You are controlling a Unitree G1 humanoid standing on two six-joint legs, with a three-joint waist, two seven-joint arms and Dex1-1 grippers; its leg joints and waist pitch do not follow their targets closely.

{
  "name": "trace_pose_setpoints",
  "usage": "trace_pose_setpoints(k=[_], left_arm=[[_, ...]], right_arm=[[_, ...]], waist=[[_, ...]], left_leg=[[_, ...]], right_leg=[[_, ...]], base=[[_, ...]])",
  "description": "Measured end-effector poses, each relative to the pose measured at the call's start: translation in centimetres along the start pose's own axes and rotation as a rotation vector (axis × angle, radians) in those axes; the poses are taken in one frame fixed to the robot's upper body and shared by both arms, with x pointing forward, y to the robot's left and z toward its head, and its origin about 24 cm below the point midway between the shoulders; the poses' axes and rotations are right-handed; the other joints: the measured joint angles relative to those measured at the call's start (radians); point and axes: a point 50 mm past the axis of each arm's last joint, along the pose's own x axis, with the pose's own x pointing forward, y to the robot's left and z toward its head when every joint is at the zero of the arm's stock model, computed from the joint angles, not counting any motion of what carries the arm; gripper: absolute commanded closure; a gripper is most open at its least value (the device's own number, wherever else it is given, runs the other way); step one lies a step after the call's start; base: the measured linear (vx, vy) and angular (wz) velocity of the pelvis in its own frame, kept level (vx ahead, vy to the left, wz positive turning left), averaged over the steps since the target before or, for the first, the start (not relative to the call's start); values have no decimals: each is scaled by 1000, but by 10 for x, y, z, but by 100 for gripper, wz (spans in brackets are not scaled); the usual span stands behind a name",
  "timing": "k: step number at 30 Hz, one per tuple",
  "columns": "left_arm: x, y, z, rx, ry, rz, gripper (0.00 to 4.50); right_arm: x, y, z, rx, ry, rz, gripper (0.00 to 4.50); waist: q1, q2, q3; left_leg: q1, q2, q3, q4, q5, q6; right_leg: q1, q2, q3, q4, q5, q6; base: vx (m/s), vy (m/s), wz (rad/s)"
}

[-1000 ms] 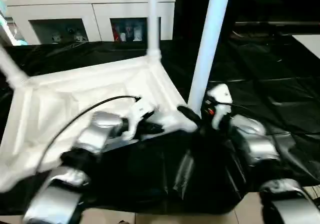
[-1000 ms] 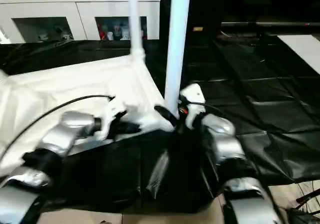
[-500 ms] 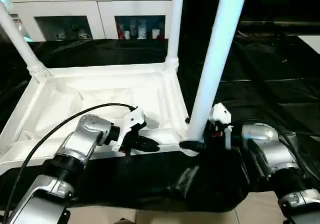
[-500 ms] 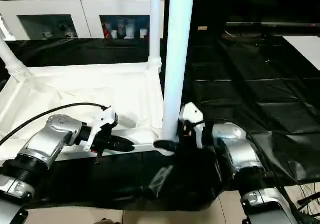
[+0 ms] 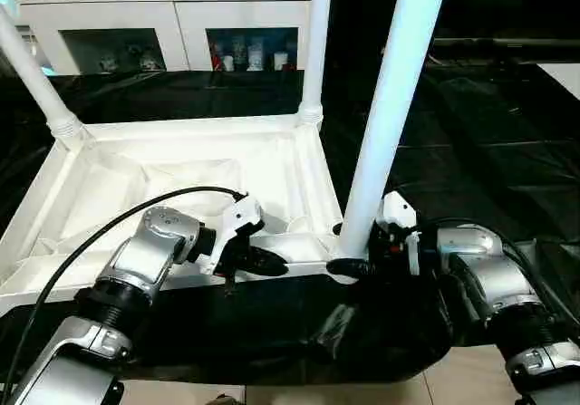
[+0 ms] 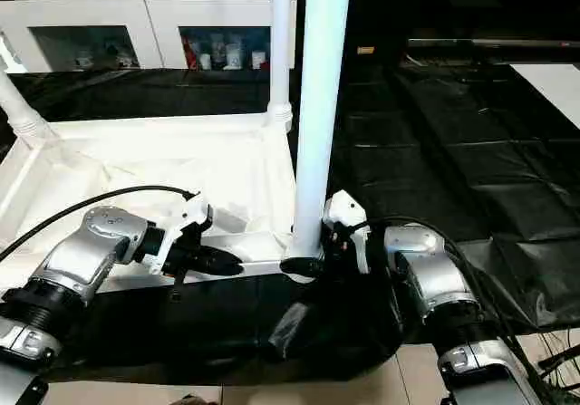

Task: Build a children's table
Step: Rotate leg to tighten

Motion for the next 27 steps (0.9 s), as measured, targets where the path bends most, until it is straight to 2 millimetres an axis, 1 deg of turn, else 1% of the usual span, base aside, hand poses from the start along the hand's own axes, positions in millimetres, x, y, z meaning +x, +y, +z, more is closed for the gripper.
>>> trace_pose_setpoints(k=[2, 4, 7, 14, 17, 20, 24, 26, 27], left_arm=[[0, 0, 0, -2, 1, 1, 450], [0, 0, 0, -3, 1, 1, 450], [0, 0, 0, -3, 3, 1, 450], [0, 0, -1, -3, 8, -1, 450], [-1, 1, 0, 14, 3, 22, 450], [9, 7, 2, 5, -48, 96, 450], [27, 19, 14, -11, -71, 242, 450], [32, 21, 16, -27, -76, 271, 450], [36, 23, 17, -40, -78, 302, 450]], right_arm=[[1, 1, 0, 0, 1, 7, 134], [1, 1, 0, 0, 1, 7, 160], [1, 1, 0, 0, 1, 7, 172], [2, 1, -1, 3, -4, 4, 177], [5, 0, -2, 28, -25, -32, 177], [7, -8, -6, 85, -64, -167, 178], [22, -22, -8, 199, -135, -457, 178], [27, -24, -9, 227, -150, -534, 178], [32, -26, -9, 250, -158, -595, 178]], waist=[[-2, 0, 0], [-2, 0, 0], [-2, 0, 0], [-3, 0, 0], [-5, 0, 0], [-7, 0, 0], [-13, 0, 0], [-15, 0, -1], [-16, 1, -1]], left_leg=[[0, 0, 0, 0, 0, 0], [0, 0, 0, 1, 0, 0], [0, 0, 0, 1, 0, 0], [1, 0, 0, 2, 0, 0], [1, 1, 0, 4, 0, 0], [4, 1, -1, 7, -2, -4], [7, 0, -1, 8, -1, -5], [9, 0, -1, 8, 0, -5], [12, 0, -1, 8, 0, -5]], right_leg=[[0, 0, 0, 1, 0, 0], [0, 0, 0, 1, 0, 0], [0, 0, 0, 1, 0, 0], [0, 0, 0, 3, 0, 0], [0, 0, 0, 6, 0, 0], [2, 0, 1, 9, 1, -2], [4, 0, 3, 9, 4, -4], [6, 0, 4, 9, 4, -4], [8, 0, 4, 8, 4, -4]], base=[[0, 0, 0], [0, 0, 0], [0, 0, 0], [0, 0, 0], [0, 0, 0], [0, 0, 0], [0, 0, 0], [0, 0, 0], [0, 0, 0]])
